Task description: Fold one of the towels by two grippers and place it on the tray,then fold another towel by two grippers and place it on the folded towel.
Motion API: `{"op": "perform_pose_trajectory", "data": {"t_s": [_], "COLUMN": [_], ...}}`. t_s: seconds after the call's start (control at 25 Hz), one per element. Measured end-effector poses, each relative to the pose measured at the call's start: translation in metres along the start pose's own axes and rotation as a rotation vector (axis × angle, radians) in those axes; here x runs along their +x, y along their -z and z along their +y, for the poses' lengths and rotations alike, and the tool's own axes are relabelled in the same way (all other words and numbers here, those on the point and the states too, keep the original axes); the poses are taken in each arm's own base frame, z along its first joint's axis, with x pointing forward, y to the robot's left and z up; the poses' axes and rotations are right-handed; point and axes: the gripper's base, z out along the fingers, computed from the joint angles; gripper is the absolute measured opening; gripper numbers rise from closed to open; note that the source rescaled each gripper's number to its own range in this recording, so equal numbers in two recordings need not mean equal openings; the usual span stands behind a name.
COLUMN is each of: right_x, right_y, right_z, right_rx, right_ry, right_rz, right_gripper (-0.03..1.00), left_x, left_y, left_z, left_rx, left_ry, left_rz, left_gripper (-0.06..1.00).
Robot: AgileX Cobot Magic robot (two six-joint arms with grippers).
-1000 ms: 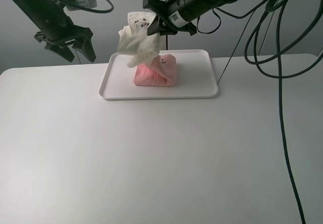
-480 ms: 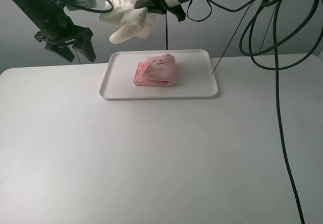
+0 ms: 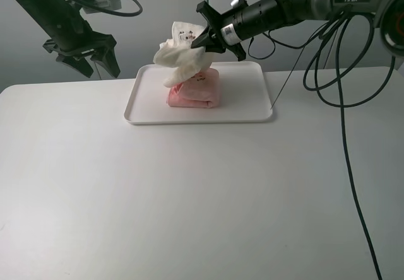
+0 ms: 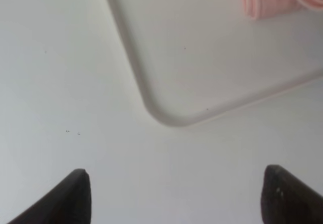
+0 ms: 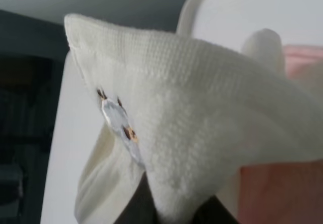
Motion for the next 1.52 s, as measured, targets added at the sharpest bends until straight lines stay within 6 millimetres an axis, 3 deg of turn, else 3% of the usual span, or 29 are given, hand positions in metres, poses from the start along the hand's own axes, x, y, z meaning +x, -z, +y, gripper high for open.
{"op": "perform_pose_trajectory", "data": {"t_s": [0.2,0.48,0.56,0.72,0.76,0.84,1.0,1.16,1.36,1.52], "right_x": [0.008,0.010,0.009,0.008,0.007,0.003,-0.007,-0.012,-0.002,0.032], "right_y": [-0.015,-0.016,-0.016,-0.014,-0.013,-0.005,0.029,0.079,0.138,0.171], "right_z": [-0.032,-0.038,-0.039,-0.036,-0.034,-0.024,0.008,0.051,0.093,0.098], "right_rx": [0.126,0.177,0.180,0.174,0.170,0.177,0.262,0.378,0.477,0.560], "right_ry": [0.060,0.099,0.101,0.101,0.122,0.187,0.343,0.457,0.551,0.557], "right_rz": [0.054,0.072,0.064,0.055,0.052,0.040,0.006,-0.031,-0.078,-0.048], "right_gripper": [0.07,0.08,0.21,0.81,0.92,0.98,1.00,1.00,0.99,0.98], "left_x": [0.001,0.001,0.001,0.001,0.001,0.002,0.002,0.006,0.011,0.038], "left_y": [0.000,0.000,0.000,0.000,0.000,0.000,0.000,0.006,0.047,0.080], "left_z": [0.000,0.000,0.000,0.000,0.001,0.001,0.002,0.000,-0.009,-0.017], "left_rx": [0.001,-0.001,-0.001,-0.004,-0.006,-0.016,-0.023,-0.015,-0.029,-0.057], "left_ry": [-0.001,-0.002,-0.002,-0.004,-0.007,-0.017,-0.026,-0.043,-0.068,-0.079], "left_rz": [0.010,0.011,0.011,0.012,0.013,0.019,0.026,0.057,-0.025,-0.086], "left_gripper": [0.88,0.88,0.88,0.88,0.88,0.88,0.88,0.88,0.88,0.88]}}
